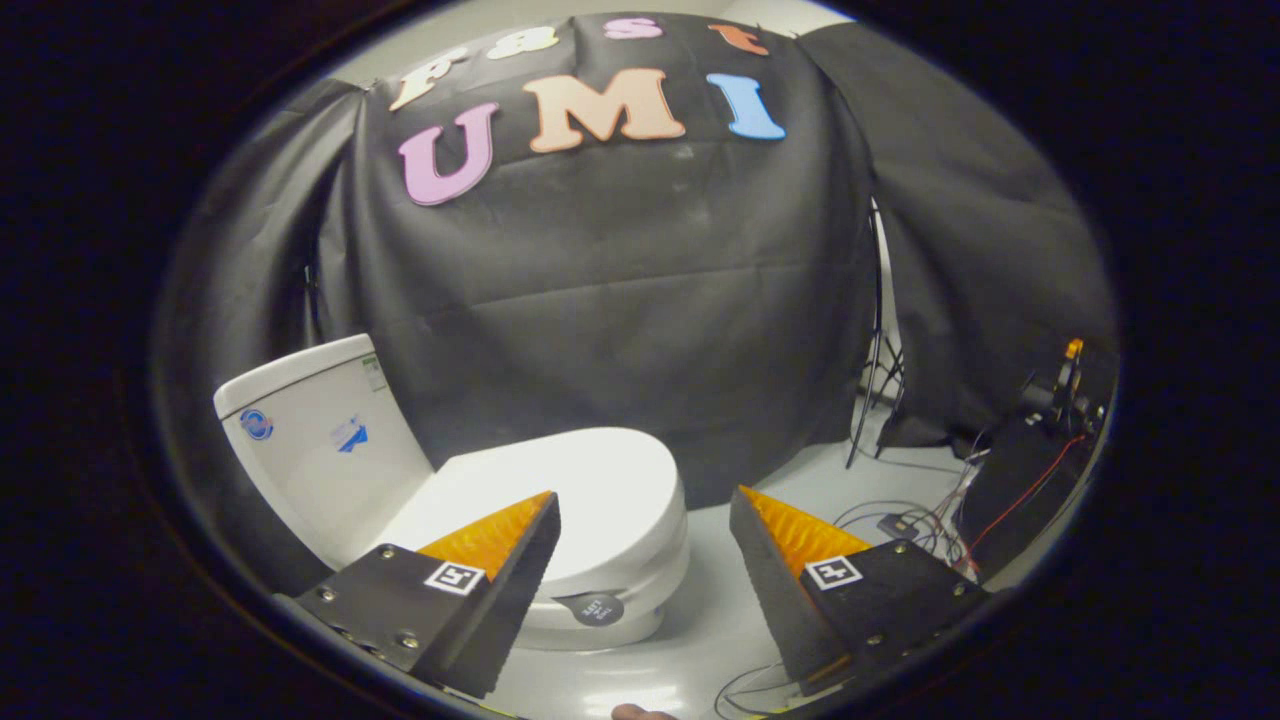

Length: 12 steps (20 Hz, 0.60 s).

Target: Open the toilet lid.

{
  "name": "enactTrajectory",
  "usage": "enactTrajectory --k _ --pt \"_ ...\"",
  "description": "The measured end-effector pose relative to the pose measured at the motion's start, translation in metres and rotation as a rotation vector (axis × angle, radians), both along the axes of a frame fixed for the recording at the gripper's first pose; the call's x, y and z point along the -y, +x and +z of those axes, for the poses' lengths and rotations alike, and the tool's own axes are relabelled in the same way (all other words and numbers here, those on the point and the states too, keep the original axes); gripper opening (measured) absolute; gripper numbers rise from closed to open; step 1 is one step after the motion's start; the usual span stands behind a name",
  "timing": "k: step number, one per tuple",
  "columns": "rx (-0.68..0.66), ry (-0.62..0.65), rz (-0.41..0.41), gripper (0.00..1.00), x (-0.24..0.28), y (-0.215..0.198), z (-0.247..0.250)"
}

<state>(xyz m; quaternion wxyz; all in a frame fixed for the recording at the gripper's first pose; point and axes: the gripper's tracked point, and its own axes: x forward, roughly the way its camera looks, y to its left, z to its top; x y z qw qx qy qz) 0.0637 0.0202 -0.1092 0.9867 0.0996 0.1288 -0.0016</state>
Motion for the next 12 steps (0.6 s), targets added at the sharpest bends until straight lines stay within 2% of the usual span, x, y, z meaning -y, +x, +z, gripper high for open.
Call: enactTrajectory --k 9,12 --pt "-0.251 0.069 0.023 1.0 -0.025 0.002 -0.085" --pt "-0.331 0.115 0.026 0.9 -0.032 0.0 -0.112"
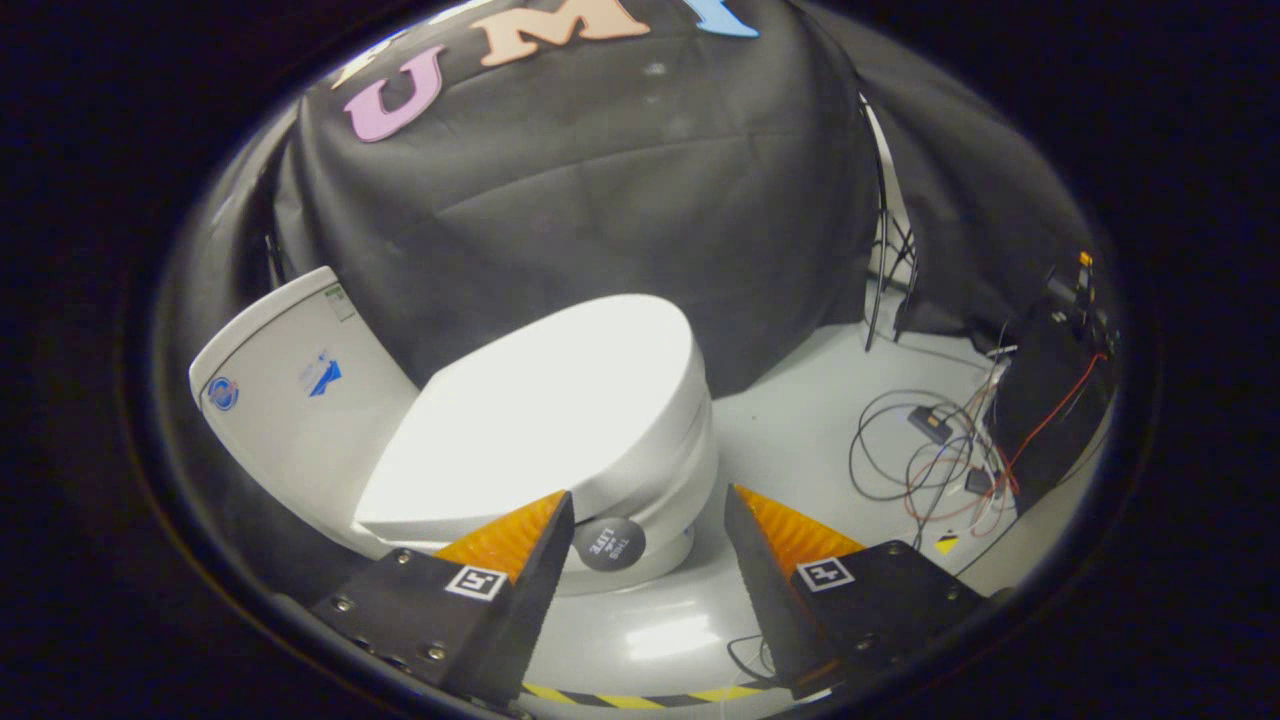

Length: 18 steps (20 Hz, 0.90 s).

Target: Open the toilet lid.

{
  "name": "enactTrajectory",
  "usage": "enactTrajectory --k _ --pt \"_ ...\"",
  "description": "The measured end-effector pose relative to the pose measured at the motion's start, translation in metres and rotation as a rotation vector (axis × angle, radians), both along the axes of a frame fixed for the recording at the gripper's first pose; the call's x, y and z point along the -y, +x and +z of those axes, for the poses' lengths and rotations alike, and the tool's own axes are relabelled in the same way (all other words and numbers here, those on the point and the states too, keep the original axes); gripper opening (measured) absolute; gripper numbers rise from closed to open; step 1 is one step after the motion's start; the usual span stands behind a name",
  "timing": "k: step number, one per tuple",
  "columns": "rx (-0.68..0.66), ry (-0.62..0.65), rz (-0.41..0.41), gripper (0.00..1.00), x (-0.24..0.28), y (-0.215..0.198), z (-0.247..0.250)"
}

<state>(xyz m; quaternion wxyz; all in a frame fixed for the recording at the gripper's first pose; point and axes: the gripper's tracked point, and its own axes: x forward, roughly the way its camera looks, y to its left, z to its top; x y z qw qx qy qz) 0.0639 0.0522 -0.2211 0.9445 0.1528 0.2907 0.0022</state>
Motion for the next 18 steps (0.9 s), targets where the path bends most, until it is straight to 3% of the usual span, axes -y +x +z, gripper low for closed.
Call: enactTrajectory --k 3,5,7,11,14,15,16,17,18 --pt "-0.068 0.061 -0.001 0.88 -0.008 0.0 -0.024" --pt "-0.098 0.126 -0.017 0.75 -0.013 0.002 -0.034" --pt "-0.114 0.21 -0.018 0.74 -0.022 0.004 -0.038" --pt "-0.125 0.365 -0.08 0.36 -0.03 0.009 -0.038" --pt "-0.124 0.468 -0.095 0.37 -0.033 0.011 -0.034" --pt "-0.128 0.458 -0.114 0.37 -0.03 0.011 -0.044" --pt "-0.136 0.539 -0.16 0.37 -0.019 0.021 -0.042" --pt "-0.131 0.596 -0.178 0.08 -0.026 0.023 -0.048" --pt "-0.116 0.609 -0.174 0.07 -0.025 0.017 -0.039"
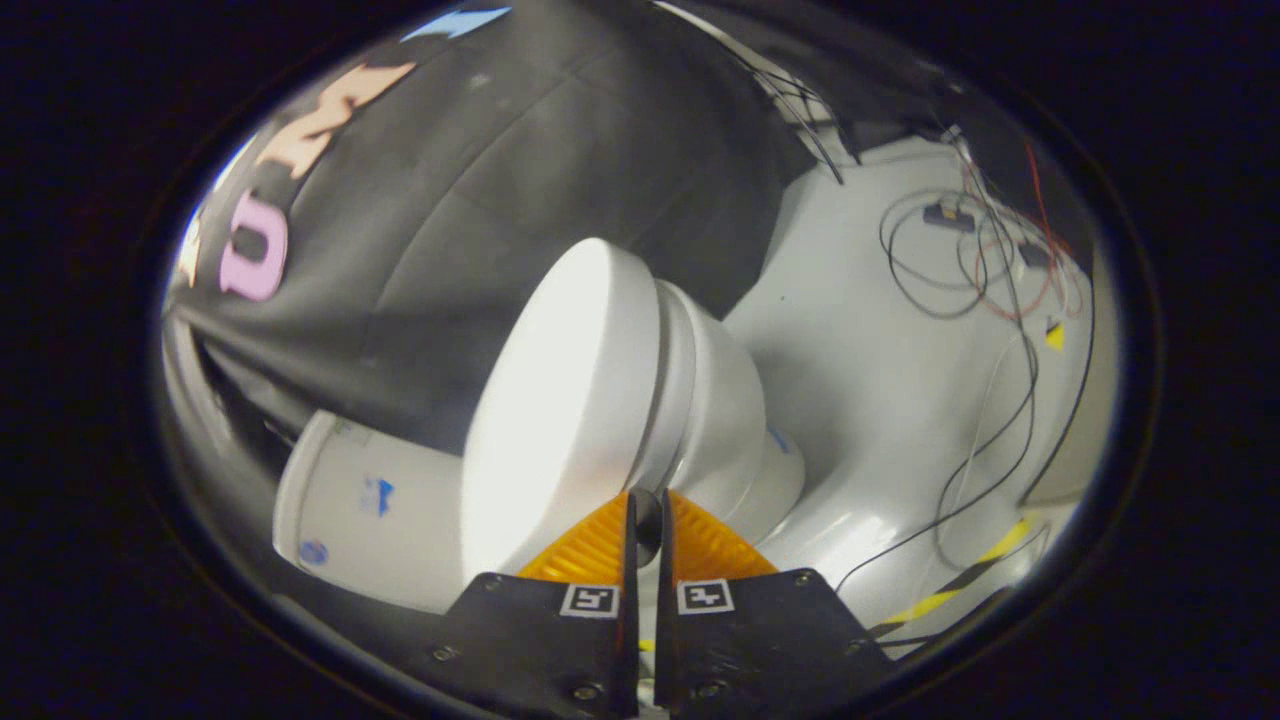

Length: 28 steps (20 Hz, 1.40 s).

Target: Open the toilet lid.

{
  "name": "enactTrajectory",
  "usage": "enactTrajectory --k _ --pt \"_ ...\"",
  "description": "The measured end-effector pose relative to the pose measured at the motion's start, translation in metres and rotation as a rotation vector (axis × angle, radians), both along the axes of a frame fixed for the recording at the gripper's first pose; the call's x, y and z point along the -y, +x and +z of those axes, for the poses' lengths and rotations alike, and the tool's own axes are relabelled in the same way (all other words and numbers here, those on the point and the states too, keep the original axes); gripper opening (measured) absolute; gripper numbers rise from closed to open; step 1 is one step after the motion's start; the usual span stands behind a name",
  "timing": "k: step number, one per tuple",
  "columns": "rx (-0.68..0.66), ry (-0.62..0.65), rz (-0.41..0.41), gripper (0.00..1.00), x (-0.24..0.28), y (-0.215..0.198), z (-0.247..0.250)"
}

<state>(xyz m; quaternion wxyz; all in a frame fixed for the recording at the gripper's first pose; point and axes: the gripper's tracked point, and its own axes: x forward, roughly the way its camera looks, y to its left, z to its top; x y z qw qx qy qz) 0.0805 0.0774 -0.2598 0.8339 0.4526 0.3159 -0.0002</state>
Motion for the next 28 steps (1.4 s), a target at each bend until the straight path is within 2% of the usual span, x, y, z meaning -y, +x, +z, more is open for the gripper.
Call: enactTrajectory --k 1,3,12,19,28 --pt "-0.002 -0.023 0.028 0.02 0.0 -0.004 0.003" --pt "0.003 -0.068 0.059 0.02 0.001 -0.009 0.012" --pt "0.094 -0.077 0.112 0.02 -0.005 -0.008 0.058" --pt "0.162 -0.104 0.12 0.02 -0.023 -0.011 0.099" --pt "0.28 -0.198 0.188 0.02 -0.055 -0.012 0.165"
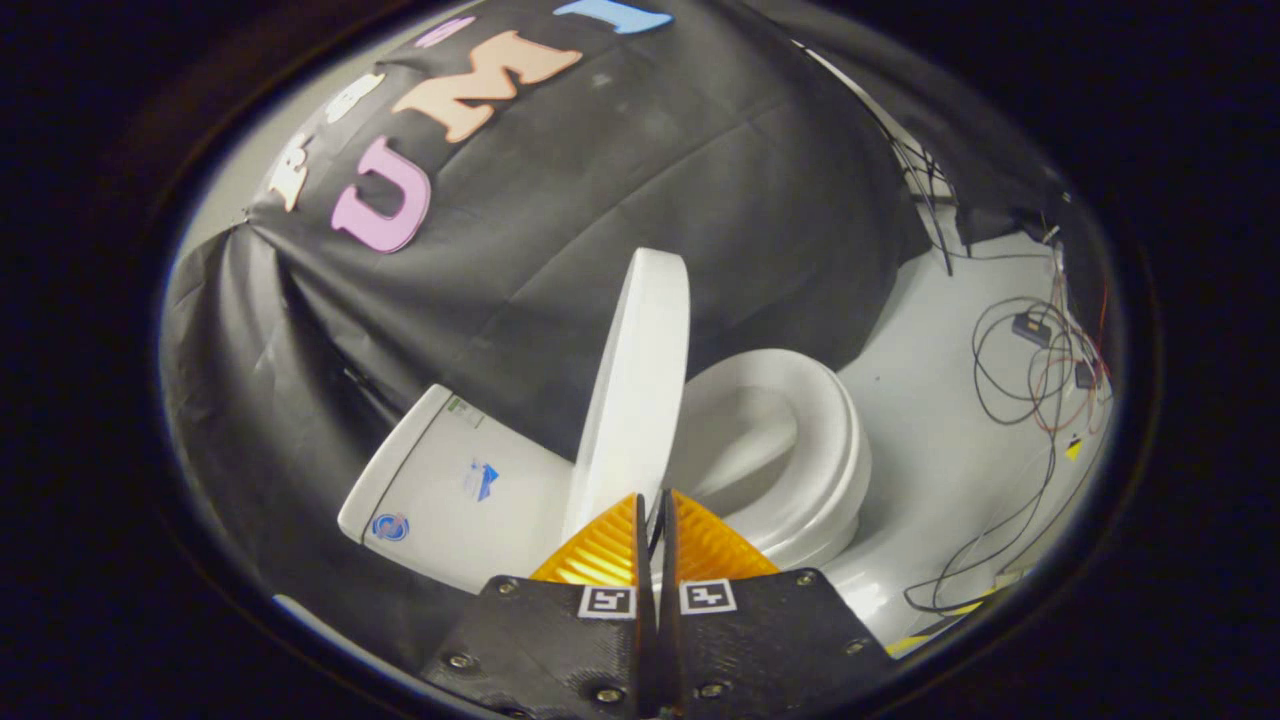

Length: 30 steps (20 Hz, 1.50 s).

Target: Open the toilet lid.

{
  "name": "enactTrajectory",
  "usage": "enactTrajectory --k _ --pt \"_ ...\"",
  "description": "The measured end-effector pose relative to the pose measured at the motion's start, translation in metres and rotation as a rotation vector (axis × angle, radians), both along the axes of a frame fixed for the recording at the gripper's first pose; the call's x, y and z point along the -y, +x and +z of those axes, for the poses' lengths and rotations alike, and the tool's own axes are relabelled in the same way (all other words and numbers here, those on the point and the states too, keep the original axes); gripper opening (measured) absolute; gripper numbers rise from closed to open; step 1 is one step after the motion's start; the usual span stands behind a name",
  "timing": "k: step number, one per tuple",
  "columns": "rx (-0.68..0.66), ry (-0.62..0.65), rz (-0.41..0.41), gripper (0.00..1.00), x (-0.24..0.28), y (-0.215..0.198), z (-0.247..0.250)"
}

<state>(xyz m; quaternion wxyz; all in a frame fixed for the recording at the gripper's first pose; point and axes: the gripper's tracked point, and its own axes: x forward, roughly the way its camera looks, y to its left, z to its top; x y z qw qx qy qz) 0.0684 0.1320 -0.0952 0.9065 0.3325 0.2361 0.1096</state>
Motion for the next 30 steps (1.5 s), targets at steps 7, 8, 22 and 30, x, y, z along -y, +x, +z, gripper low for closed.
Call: enactTrajectory --k 7,8,22,30 --pt "0.049 -0.04 0.011 0.02 -0.02 -0.002 0.027" --pt "0.052 -0.044 0.015 0.02 -0.022 -0.002 0.031" --pt "0.156 -0.181 0.09 0.03 -0.063 -0.01 0.074" --pt "0.225 -0.254 0.117 0.06 -0.098 -0.015 0.099"
